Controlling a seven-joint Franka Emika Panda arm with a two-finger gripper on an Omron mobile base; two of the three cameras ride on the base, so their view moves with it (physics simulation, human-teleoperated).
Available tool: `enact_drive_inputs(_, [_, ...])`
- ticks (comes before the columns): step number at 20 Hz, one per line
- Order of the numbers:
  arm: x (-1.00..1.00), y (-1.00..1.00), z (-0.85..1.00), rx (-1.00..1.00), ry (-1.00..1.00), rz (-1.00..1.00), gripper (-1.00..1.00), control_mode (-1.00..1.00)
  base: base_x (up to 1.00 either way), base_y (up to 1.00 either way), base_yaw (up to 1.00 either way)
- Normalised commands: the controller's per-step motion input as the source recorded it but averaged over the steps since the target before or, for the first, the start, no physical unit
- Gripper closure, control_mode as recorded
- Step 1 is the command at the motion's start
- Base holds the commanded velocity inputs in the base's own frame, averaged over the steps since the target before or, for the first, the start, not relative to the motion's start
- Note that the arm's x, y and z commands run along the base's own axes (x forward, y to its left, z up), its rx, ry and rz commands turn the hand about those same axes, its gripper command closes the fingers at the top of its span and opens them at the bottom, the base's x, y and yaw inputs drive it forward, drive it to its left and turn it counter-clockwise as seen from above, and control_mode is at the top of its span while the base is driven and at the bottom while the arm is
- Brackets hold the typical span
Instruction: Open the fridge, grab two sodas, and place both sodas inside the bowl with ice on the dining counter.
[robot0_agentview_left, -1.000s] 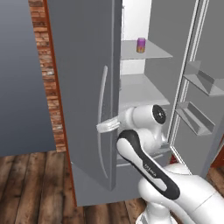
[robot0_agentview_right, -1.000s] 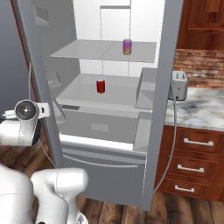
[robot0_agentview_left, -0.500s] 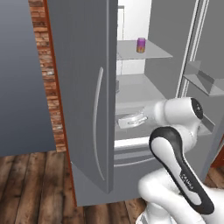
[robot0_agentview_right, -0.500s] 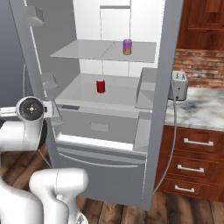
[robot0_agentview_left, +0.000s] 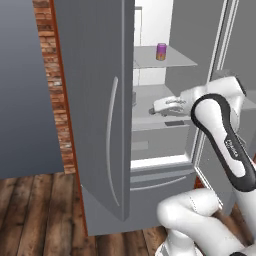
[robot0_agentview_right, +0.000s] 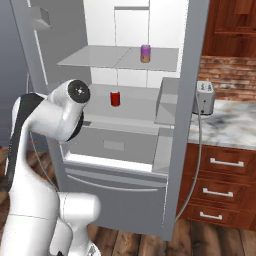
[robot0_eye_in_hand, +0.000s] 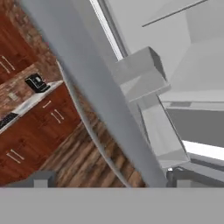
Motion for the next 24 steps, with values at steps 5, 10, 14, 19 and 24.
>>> enact_drive_inputs(5, [0.95,-0.09,0.05,0.14,0.19,0.12,-1.0,-1.0,0.0,0.0,0.0])
enact_drive_inputs(10, [0.82,-0.04,0.0,0.1,0.11,0.11,-1.0,-1.0,0.0,0.0,0.0])
enact_drive_inputs(14, [0.73,0.0,0.0,0.06,0.05,0.1,-1.0,-1.0,0.0,0.0,0.0])
enact_drive_inputs(19, [0.44,0.18,0.0,0.02,0.04,0.03,-1.0,-1.0,0.0,0.0,0.0])
enact_drive_inputs(24, [0.02,0.5,0.0,0.0,0.03,0.0,-1.0,-1.0,0.0,0.0,0.0])
